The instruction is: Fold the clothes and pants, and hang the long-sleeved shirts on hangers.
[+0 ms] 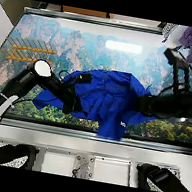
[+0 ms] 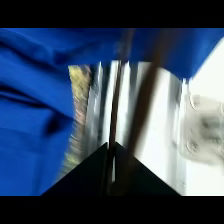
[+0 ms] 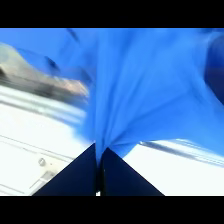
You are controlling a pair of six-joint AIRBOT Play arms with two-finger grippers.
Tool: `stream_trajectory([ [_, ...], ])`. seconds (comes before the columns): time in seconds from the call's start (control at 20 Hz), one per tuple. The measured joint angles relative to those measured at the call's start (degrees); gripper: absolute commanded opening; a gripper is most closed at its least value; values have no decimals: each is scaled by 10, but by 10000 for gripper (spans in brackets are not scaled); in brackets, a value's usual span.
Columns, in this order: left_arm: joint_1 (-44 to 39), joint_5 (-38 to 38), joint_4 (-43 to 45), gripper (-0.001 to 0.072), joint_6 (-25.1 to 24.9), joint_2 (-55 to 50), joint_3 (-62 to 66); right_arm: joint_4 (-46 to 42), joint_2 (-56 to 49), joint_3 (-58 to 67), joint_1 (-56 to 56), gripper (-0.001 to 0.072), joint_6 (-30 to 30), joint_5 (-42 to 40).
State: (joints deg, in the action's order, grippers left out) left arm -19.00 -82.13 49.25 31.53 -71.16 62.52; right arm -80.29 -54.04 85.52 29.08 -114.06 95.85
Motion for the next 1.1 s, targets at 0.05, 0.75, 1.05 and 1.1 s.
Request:
stream_trajectory([
  [0.05, 5, -14, 5, 8, 5, 0, -1, -8, 3, 0, 0, 10, -6, 5],
  [0.75, -65, -14, 2, 9, 1, 0, -1, 0, -35, 0, 12, 10, 4, -134],
  [1.05, -75, -15, 4, 9, -3, 0, -1, 23, -63, 0, 48, 203, 40, -156],
  [1.1, -72, -19, 5, 9, -3, 0, -1, 25, -63, 0, 49, 538, 42, -156],
])
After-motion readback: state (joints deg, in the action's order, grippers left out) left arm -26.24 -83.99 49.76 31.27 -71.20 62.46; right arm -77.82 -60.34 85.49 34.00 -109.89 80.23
